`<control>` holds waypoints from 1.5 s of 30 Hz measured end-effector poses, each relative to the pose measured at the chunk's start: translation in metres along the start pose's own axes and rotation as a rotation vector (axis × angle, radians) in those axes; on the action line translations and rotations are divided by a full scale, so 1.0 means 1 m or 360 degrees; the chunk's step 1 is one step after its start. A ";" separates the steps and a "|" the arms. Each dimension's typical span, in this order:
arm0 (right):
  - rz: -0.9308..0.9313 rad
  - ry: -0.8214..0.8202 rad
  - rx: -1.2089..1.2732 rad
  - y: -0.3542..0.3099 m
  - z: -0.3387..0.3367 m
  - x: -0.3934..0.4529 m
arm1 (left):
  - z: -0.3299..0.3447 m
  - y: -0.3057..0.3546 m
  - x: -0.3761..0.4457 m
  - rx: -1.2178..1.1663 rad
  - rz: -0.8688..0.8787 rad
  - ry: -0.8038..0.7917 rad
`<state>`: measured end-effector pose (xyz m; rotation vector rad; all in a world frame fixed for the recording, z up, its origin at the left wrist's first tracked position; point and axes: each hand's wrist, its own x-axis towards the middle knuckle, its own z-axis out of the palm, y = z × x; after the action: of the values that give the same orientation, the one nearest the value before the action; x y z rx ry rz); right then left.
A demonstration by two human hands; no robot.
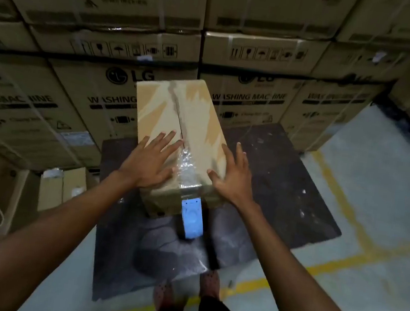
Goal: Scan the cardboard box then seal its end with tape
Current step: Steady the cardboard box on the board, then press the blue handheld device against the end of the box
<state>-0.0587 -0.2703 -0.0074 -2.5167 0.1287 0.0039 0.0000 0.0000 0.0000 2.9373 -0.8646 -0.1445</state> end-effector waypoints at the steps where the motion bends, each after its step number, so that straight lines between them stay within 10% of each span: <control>1: 0.0039 0.0005 0.0032 0.003 0.006 -0.006 | 0.004 0.000 0.001 0.0019 0.0036 -0.0044; 17: 0.0475 0.0375 0.0420 0.011 0.107 -0.086 | 0.031 -0.002 -0.001 0.0018 0.0248 -0.0301; 28: 0.0783 -0.0035 0.1305 0.017 0.132 -0.095 | 0.036 -0.005 -0.003 -0.0030 0.0258 -0.0283; 45: 0.1003 0.0123 0.0970 -0.005 0.116 -0.098 | 0.044 -0.006 0.000 -0.0090 0.0237 -0.0224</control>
<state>-0.1526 -0.1897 -0.0950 -1.7842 0.8168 0.1054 -0.0016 0.0026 -0.0442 2.8249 -1.0751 -0.3633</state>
